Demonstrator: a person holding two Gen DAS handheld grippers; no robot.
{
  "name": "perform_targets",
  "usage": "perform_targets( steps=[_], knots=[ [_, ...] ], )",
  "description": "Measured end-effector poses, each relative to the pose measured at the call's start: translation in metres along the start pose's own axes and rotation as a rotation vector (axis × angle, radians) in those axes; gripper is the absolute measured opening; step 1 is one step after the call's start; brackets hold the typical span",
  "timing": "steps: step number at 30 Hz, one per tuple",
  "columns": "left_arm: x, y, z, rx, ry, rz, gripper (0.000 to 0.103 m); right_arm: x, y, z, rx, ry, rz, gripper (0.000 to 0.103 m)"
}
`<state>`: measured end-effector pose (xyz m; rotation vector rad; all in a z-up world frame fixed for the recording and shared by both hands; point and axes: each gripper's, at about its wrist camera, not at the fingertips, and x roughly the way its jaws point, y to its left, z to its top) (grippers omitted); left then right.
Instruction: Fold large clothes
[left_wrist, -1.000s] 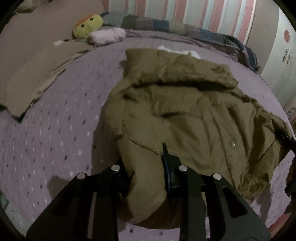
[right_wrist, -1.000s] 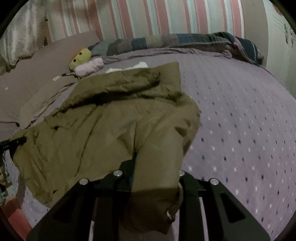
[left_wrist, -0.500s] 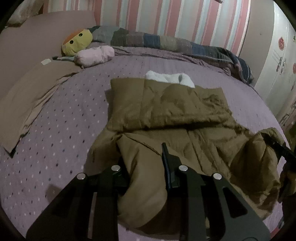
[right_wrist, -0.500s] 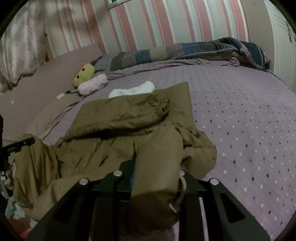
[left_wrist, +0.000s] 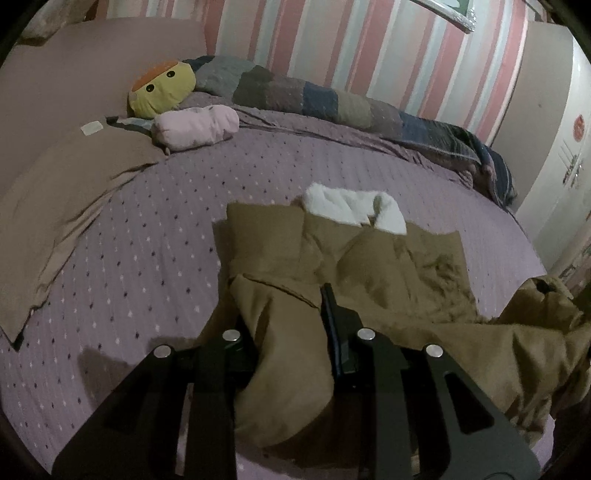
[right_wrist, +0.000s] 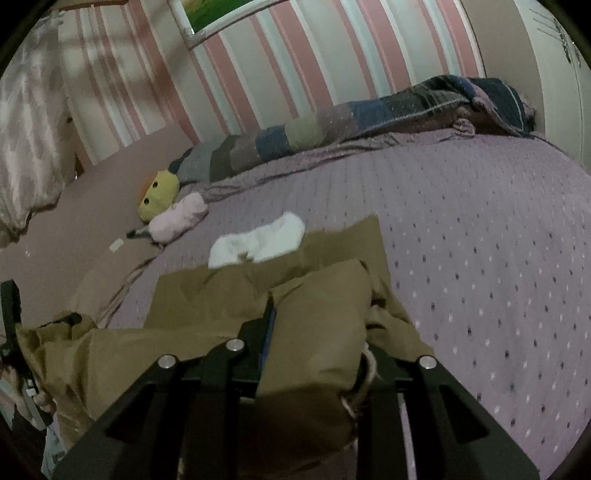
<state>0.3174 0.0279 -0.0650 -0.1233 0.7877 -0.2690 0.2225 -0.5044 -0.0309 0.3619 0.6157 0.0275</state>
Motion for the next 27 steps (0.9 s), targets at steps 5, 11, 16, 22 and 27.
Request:
perform_targets(
  steps=[5, 11, 16, 22, 27],
  knots=[
    [0.005, -0.008, 0.038, 0.034, -0.026, 0.017, 0.026, 0.013, 0.008, 0.044, -0.022, -0.032, -0.008, 0.022],
    [0.007, -0.023, 0.085, 0.076, -0.081, 0.042, 0.025, 0.027, 0.008, 0.089, 0.004, -0.073, -0.028, 0.022],
    [0.03, -0.021, 0.111, 0.073, -0.088, 0.066, 0.026, 0.052, -0.004, 0.109, 0.064, -0.073, -0.032, 0.022],
    [0.083, 0.002, 0.105, 0.042, -0.022, 0.095, 0.026, 0.1, -0.02, 0.101, 0.071, -0.005, -0.051, 0.022],
    [0.129, 0.02, 0.092, 0.067, 0.043, 0.171, 0.027, 0.137, -0.045, 0.086, 0.098, 0.065, -0.076, 0.022]
  ],
)
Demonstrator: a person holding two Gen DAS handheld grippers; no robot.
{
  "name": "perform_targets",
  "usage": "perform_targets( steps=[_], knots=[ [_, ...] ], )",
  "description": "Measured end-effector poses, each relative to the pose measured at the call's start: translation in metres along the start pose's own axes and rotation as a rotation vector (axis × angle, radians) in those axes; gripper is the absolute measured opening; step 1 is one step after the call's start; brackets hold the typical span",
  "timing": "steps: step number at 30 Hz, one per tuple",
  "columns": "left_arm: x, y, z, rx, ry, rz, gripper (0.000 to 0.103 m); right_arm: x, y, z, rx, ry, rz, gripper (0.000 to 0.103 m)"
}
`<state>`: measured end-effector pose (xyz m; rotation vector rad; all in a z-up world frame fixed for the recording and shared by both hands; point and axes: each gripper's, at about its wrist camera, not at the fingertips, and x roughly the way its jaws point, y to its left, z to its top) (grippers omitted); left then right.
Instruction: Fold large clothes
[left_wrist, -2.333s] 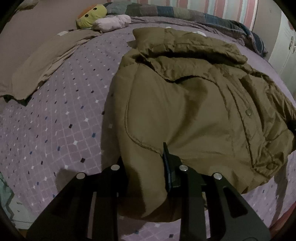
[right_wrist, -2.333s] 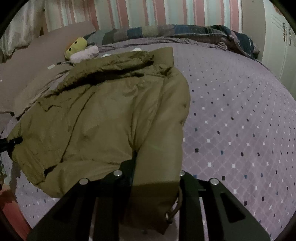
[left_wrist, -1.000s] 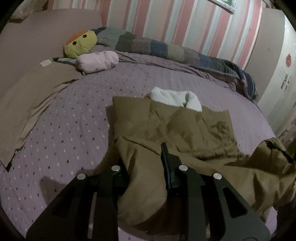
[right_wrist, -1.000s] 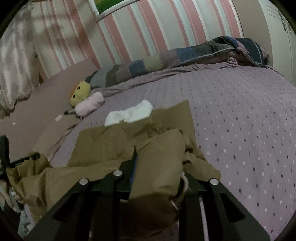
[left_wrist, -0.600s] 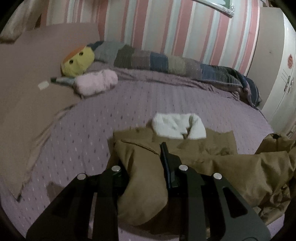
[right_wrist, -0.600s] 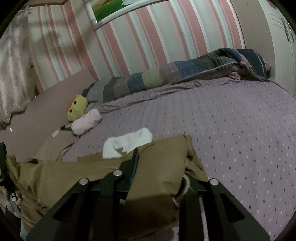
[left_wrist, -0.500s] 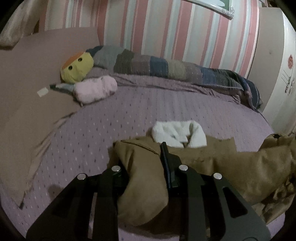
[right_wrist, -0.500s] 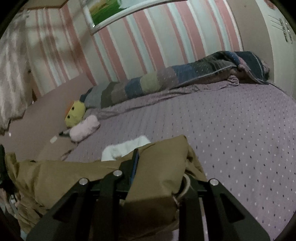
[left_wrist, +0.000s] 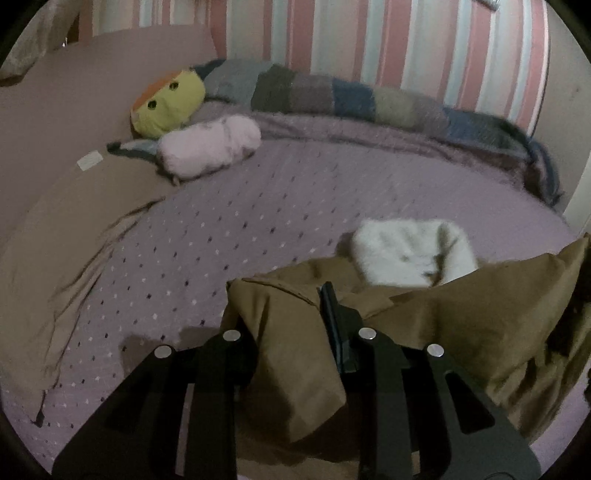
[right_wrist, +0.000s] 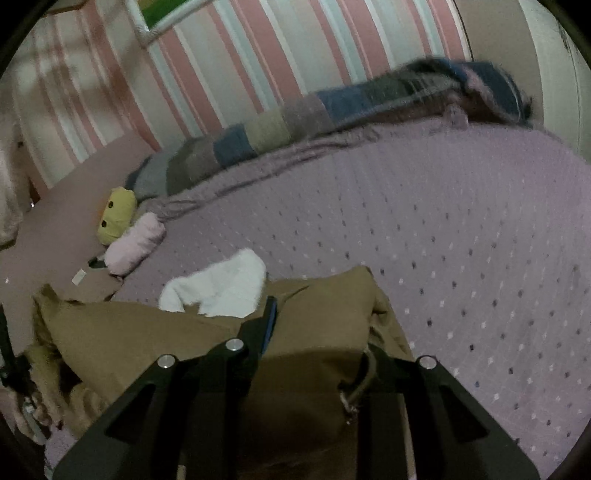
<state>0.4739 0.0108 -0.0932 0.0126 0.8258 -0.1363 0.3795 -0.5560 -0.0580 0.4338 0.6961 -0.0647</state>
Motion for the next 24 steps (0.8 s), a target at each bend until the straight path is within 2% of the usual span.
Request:
perform_targets(
  steps=[3, 9, 13, 15, 16, 17, 19, 20, 21, 24],
  knots=[
    [0.025, 0.0, -0.007, 0.015, 0.048, 0.016, 0.027, 0.024, -0.012, -0.006, 0.014, 0.064, 0.005, 0.022],
    [0.05, -0.006, -0.009, 0.021, 0.087, 0.062, 0.026, 0.049, -0.001, -0.008, -0.018, 0.104, -0.061, 0.023],
    [0.054, -0.007, -0.012, 0.011, 0.098, 0.067, 0.027, 0.054, -0.005, -0.013, 0.008, 0.114, -0.071, 0.024],
    [0.054, -0.008, -0.012, 0.012, 0.099, 0.066, 0.027, 0.053, -0.004, -0.015, 0.012, 0.105, -0.065, 0.028],
    [0.052, -0.008, -0.012, 0.013, 0.106, 0.062, 0.027, 0.05, -0.006, -0.015, 0.025, 0.103, -0.044, 0.031],
    [0.051, -0.008, -0.011, 0.013, 0.11, 0.058, 0.028, 0.049, -0.008, -0.013, 0.043, 0.103, -0.02, 0.04],
    [0.043, -0.003, -0.006, -0.017, 0.121, 0.017, 0.036, 0.042, -0.012, -0.009, 0.094, 0.101, 0.036, 0.053],
    [0.039, 0.0, -0.002, -0.042, 0.123, -0.006, 0.038, 0.038, -0.014, -0.005, 0.115, 0.097, 0.06, 0.065],
    [0.033, 0.004, 0.0, -0.068, 0.123, -0.024, 0.042, 0.035, -0.014, -0.003, 0.131, 0.092, 0.083, 0.073],
    [0.019, 0.006, 0.005, -0.109, 0.129, -0.052, 0.05, 0.013, -0.014, 0.006, 0.169, 0.048, 0.151, 0.084]
  ],
)
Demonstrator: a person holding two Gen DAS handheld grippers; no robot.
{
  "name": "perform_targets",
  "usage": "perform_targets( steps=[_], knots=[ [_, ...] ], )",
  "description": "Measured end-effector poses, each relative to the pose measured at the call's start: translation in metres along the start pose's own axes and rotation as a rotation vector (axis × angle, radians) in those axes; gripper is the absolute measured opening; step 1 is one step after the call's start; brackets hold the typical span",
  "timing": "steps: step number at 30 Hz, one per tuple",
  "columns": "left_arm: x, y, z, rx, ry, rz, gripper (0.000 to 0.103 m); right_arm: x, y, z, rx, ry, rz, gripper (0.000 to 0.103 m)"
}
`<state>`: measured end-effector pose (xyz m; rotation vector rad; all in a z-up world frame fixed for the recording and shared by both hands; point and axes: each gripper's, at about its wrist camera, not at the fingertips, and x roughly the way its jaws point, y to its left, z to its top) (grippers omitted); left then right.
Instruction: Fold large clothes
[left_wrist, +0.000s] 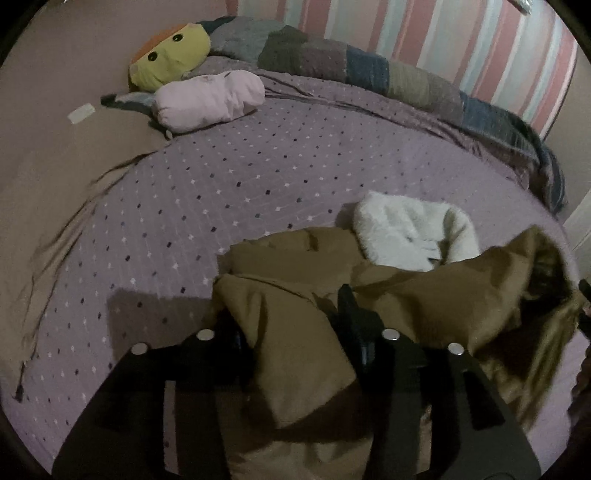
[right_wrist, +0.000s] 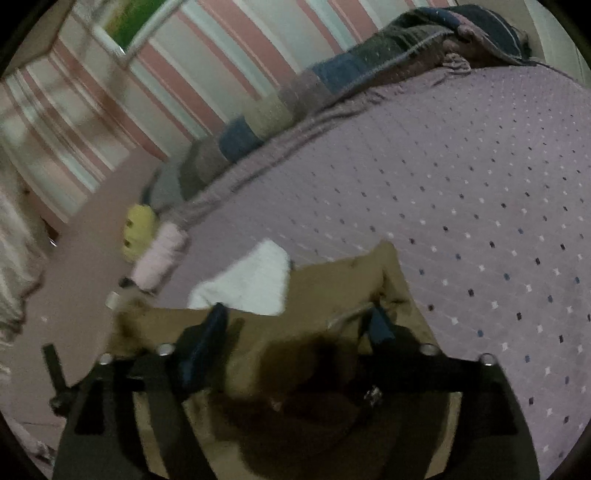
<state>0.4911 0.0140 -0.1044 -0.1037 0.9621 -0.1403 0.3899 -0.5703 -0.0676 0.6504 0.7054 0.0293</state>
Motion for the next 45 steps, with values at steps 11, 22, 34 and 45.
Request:
perform_targets(
  steps=[11, 22, 34, 45],
  knots=[
    [-0.075, -0.002, -0.008, 0.039, -0.136, 0.075, 0.1, -0.057, 0.028, -0.011, -0.192, -0.059, -0.103, 0.084],
    [-0.051, -0.036, -0.072, 0.217, -0.087, 0.1, 0.1, -0.024, 0.034, -0.057, -0.364, 0.032, -0.218, 0.084],
    [0.012, -0.066, -0.065, 0.202, -0.031, 0.085, 0.075, 0.026, 0.035, -0.051, -0.351, 0.022, -0.238, 0.095],
    [0.053, -0.074, -0.024, 0.205, 0.002, 0.16, 0.028, 0.082, 0.045, -0.041, -0.375, 0.108, -0.275, 0.04]
  ],
)
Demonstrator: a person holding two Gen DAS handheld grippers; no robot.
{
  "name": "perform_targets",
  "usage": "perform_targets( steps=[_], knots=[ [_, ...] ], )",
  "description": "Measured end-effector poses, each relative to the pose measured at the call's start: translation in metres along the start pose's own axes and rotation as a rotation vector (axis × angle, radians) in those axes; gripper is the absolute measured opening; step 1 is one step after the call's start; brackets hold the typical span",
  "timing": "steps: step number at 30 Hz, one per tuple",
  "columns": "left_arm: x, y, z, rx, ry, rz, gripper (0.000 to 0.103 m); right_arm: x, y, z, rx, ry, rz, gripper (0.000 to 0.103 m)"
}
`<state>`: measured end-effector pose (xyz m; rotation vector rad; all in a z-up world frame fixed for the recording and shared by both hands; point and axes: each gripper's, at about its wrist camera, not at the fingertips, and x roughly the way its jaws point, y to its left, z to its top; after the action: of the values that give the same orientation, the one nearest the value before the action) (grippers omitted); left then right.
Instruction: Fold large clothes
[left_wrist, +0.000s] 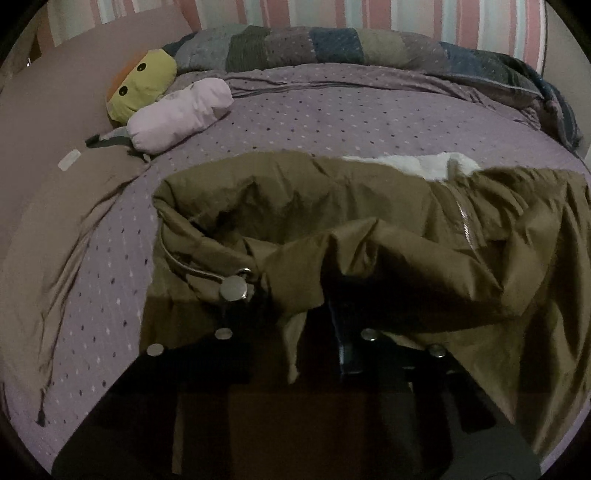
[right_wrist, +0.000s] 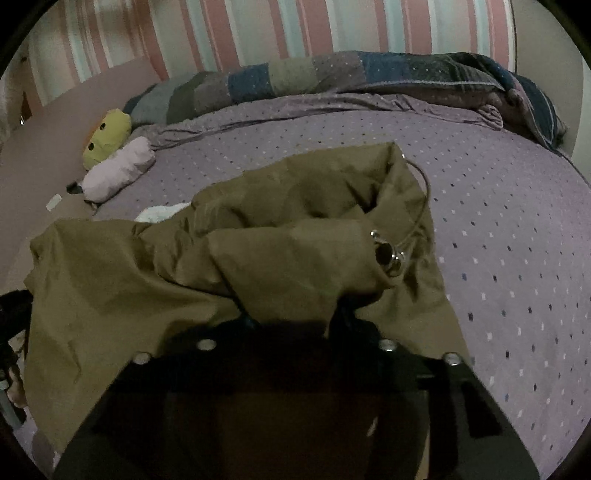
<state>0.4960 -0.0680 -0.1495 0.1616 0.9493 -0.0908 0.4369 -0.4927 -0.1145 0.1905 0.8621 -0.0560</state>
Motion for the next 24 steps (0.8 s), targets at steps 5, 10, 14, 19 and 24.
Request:
perform_targets(
  steps=[5, 10, 14, 19, 24],
  knots=[
    [0.02, 0.006, 0.017, -0.024, 0.025, 0.042, 0.026, 0.019, 0.0, 0.013, 0.006, 0.034, -0.044, 0.037],
    [0.032, 0.002, 0.023, -0.011, 0.032, 0.083, 0.026, 0.03, 0.001, 0.019, -0.007, 0.041, -0.073, 0.037],
    [0.041, 0.001, 0.031, -0.011, 0.041, 0.097, 0.026, 0.04, 0.002, 0.023, -0.004, 0.049, -0.089, 0.037],
    [0.054, 0.002, 0.037, 0.002, 0.059, 0.116, 0.026, 0.054, 0.004, 0.031, -0.005, 0.07, -0.118, 0.037],
    [0.07, 0.003, 0.047, 0.007, 0.084, 0.127, 0.026, 0.07, 0.004, 0.04, 0.006, 0.109, -0.137, 0.037]
  ],
)
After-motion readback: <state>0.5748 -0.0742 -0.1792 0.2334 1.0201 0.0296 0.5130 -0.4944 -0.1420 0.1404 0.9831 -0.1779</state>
